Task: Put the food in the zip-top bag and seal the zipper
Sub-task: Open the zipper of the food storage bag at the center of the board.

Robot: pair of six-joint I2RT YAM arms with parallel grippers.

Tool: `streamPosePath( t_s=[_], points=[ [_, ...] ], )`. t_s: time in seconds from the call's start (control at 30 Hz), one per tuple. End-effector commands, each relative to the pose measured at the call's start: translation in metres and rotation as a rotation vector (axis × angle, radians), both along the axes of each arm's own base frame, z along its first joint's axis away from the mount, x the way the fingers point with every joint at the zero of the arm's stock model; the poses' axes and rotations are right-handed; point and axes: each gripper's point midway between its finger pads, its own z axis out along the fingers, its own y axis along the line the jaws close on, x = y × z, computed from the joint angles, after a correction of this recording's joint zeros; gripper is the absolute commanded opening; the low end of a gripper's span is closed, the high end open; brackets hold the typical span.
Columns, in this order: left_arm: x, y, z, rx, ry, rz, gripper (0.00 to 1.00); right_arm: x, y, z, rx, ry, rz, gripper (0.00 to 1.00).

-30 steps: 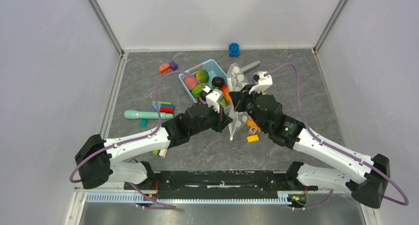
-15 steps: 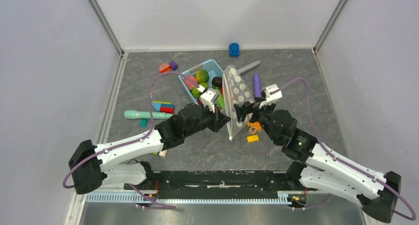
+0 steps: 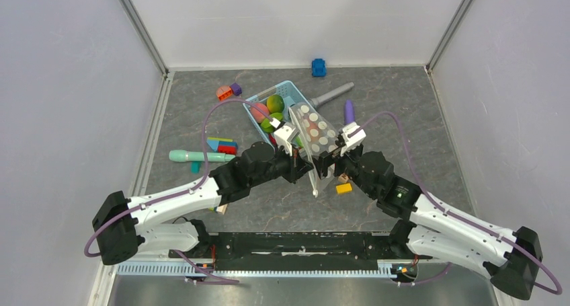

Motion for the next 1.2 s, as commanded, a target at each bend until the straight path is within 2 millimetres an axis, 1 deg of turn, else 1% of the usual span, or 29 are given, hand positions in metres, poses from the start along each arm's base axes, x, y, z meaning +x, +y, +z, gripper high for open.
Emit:
streamPosePath(
  t_s=[0.0,0.13,0.23,0.33,0.47,0.57,0.73,0.83,0.9,1.03,1.17],
  points=[
    [-0.006,-0.002,0.012,-0.036,-0.005,-0.029,0.02,0.011,0.003,0.03,0.046,-0.056,-0.044,0.98],
    [-0.005,0.001,0.01,-0.019,-0.015,-0.024,0.02,0.011,0.007,0.036,0.041,-0.059,-0.024,0.98],
    [-0.004,0.004,0.007,-0.004,-0.016,-0.015,0.02,0.007,0.002,0.045,0.047,-0.076,-0.022,0.98],
    [-0.005,0.007,0.005,0.0,-0.02,-0.014,0.02,-0.002,0.0,0.052,0.063,-0.098,0.02,0.98],
    [-0.007,0.01,0.006,0.002,-0.033,-0.017,0.02,-0.018,0.006,0.052,0.079,-0.104,0.118,0.98],
    [-0.007,0.012,0.007,0.01,-0.042,-0.02,0.02,-0.022,0.012,0.049,0.073,-0.089,0.156,0.98],
    [-0.009,0.012,0.008,0.009,-0.046,-0.033,0.02,-0.016,0.021,0.043,0.053,-0.064,0.157,0.98],
    [-0.01,0.012,0.006,0.015,-0.048,-0.042,0.02,-0.007,0.023,0.036,0.031,-0.04,0.117,0.98],
    [-0.011,0.013,0.004,0.021,-0.047,-0.043,0.02,0.001,0.02,0.031,0.015,-0.025,0.067,0.98],
    [-0.013,0.012,0.003,0.024,-0.046,-0.054,0.02,0.009,0.02,0.026,0.01,-0.002,0.021,0.98],
    [-0.014,0.013,0.004,0.022,-0.045,-0.059,0.02,0.022,0.009,0.022,0.006,0.017,-0.097,0.97]
  ],
)
